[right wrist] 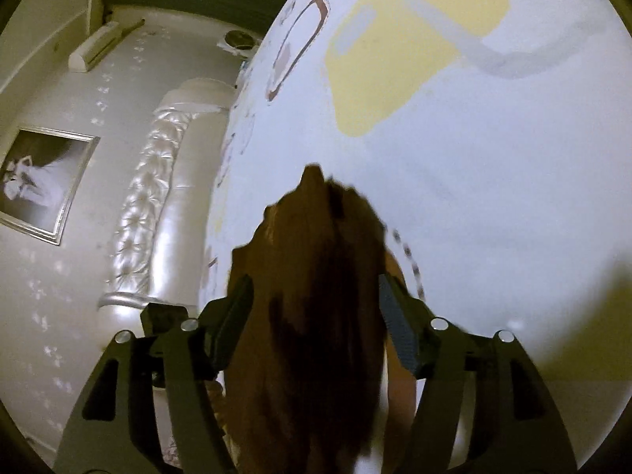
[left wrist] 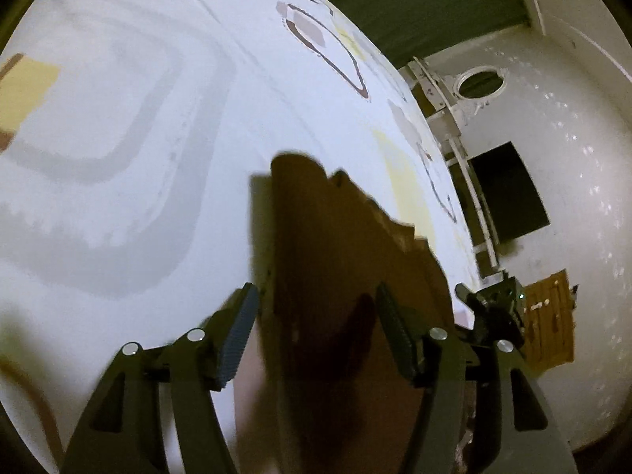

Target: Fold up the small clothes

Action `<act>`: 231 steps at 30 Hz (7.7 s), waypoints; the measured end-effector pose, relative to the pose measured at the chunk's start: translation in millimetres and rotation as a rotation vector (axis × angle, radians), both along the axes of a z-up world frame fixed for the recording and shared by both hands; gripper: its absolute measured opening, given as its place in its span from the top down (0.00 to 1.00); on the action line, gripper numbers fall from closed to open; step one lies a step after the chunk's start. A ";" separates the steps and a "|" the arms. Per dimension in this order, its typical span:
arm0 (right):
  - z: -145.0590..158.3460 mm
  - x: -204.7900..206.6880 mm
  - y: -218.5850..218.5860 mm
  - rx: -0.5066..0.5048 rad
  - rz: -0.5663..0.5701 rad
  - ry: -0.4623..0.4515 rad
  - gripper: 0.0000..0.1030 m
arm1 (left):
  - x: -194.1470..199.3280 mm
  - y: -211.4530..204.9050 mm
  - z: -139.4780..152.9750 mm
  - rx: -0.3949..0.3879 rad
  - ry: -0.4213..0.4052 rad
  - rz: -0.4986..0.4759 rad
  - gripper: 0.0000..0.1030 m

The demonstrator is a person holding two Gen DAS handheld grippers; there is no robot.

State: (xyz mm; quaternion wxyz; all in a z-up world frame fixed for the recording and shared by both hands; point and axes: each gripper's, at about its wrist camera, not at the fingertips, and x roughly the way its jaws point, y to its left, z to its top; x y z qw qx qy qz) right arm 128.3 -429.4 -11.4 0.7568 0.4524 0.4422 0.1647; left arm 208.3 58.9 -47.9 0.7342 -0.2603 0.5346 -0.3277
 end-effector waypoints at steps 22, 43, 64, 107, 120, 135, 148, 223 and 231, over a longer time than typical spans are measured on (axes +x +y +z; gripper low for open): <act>-10.6 30.4 13.6 -0.075 0.039 -0.035 0.83 | 26.4 -28.9 1.4 0.212 -0.157 -0.017 0.87; -14.2 31.2 13.0 -0.049 0.032 -0.034 0.83 | 30.9 -31.1 -0.7 0.204 -0.160 -0.019 0.87; -0.5 -16.6 -5.4 0.001 -0.040 -0.006 0.52 | -19.4 -0.6 8.5 0.069 -0.084 -0.063 0.39; -11.9 -127.9 73.3 -0.011 0.053 0.030 0.85 | -129.6 -18.8 4.0 0.109 -0.056 0.013 0.69; -16.4 -130.5 66.8 -0.008 0.035 0.056 0.85 | -130.7 -26.7 1.7 0.162 -0.085 0.012 0.69; -15.3 -130.8 66.7 -0.009 0.032 0.054 0.85 | -130.1 -27.7 -0.2 0.157 -0.083 0.015 0.69; -7.4 -136.8 58.3 -0.005 0.017 0.048 0.71 | -127.3 -22.4 3.7 0.098 -0.073 -0.002 0.56; 15.2 -78.9 31.1 -0.055 0.059 0.060 0.68 | -131.6 -42.1 8.1 0.187 -0.154 -0.030 0.27; 5.3 -82.8 29.3 -0.060 0.034 0.071 0.74 | -132.7 -43.2 9.4 0.202 -0.161 -0.041 0.27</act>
